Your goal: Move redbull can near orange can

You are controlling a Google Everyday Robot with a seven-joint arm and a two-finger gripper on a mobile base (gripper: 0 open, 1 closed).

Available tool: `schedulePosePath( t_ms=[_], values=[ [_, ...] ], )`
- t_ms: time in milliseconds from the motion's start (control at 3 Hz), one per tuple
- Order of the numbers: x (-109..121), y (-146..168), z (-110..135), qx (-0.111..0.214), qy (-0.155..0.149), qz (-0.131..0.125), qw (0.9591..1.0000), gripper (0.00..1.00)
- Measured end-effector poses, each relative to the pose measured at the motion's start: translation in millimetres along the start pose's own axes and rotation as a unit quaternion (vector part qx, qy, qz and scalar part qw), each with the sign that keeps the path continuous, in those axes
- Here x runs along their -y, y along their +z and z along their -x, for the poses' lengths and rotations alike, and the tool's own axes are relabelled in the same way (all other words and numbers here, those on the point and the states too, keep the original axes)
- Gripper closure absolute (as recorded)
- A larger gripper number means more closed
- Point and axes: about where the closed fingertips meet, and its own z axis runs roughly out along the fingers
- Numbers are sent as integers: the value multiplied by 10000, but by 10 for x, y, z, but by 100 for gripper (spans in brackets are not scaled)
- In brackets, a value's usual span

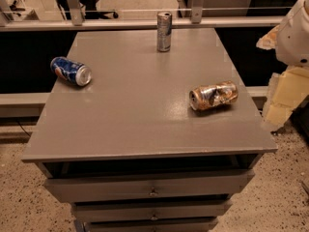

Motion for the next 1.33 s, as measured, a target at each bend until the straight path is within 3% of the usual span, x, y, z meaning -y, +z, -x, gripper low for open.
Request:
schedulePosePath(
  t_ms=[333,667,1000,1333],
  values=[
    [5,-4,5,6,-2,-18,10000,0],
    [206,59,51,217,19,-213,9995,0],
    [663,202,153,756,206,-529,9955,0],
    [1278,437,411,1560,451,-831,9832,0]
  ],
)
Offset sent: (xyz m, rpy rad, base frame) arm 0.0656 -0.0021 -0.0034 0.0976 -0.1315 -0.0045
